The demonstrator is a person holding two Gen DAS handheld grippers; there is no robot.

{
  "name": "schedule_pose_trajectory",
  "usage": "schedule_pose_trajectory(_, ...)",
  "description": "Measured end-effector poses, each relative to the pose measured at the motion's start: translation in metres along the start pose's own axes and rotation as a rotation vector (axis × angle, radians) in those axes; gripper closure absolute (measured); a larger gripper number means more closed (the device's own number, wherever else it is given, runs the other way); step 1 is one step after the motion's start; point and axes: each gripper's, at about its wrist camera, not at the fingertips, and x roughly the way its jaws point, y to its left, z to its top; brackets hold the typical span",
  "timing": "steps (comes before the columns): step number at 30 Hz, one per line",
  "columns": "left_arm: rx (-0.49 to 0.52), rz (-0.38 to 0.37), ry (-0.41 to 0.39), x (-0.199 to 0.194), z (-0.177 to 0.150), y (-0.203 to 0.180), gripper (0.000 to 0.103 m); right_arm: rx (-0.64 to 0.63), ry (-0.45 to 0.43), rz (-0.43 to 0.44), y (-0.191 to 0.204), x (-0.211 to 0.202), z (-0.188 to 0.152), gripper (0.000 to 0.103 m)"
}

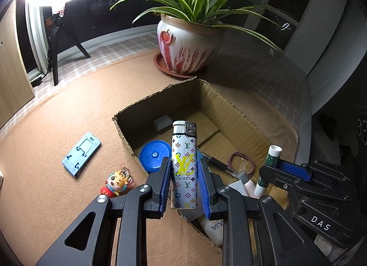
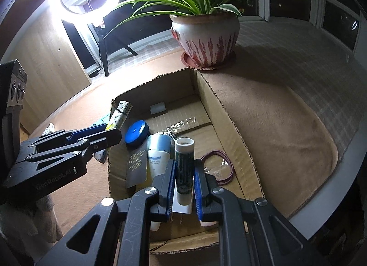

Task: Organize objects
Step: 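Carry the lighter and glue stick into the box and open both tools, then withdraw both tools from the box back over the table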

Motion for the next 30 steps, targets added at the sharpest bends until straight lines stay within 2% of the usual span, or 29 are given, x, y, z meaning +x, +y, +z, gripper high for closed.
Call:
schedule_pose_trajectory(1,0.003,0.002,0.001,0.000,0.000,0.000,0.078,0.003,-0.002,-0.001,0.000,0.000,0.000,0.089)
schedule_pose_trajectory(3,0.010,-0.001,-0.005,-0.002,-0.001,-0.002,0.077,0.011,0.000,0.001,-0.002,-0.001,0.000,0.080)
schedule_pose_trajectory(4,0.007,0.002,-0.009,-0.003,-0.001,-0.002,0.066,0.019,0.004,0.004,-0.003,-0.001,0.000,0.062)
schedule_pose_trajectory(5,0.003,0.007,-0.011,-0.004,0.000,-0.002,0.045,0.024,0.005,0.003,-0.004,-0.001,0.001,0.043)
schedule_pose_trajectory(6,0.000,0.009,-0.021,-0.007,0.001,-0.001,0.040,0.030,-0.007,-0.003,-0.006,-0.003,0.000,0.041)
schedule_pose_trajectory(13,-0.007,0.031,-0.046,-0.017,0.001,0.004,0.038,0.016,-0.026,-0.008,-0.004,-0.008,0.002,0.041)
schedule_pose_trajectory(23,-0.042,0.059,-0.059,-0.031,-0.007,0.022,0.038,0.006,0.005,-0.005,0.007,0.001,0.001,0.041)
schedule_pose_trajectory(30,-0.106,0.099,-0.050,-0.049,-0.035,0.059,0.038,0.019,0.019,0.066,0.016,0.003,-0.001,0.041)
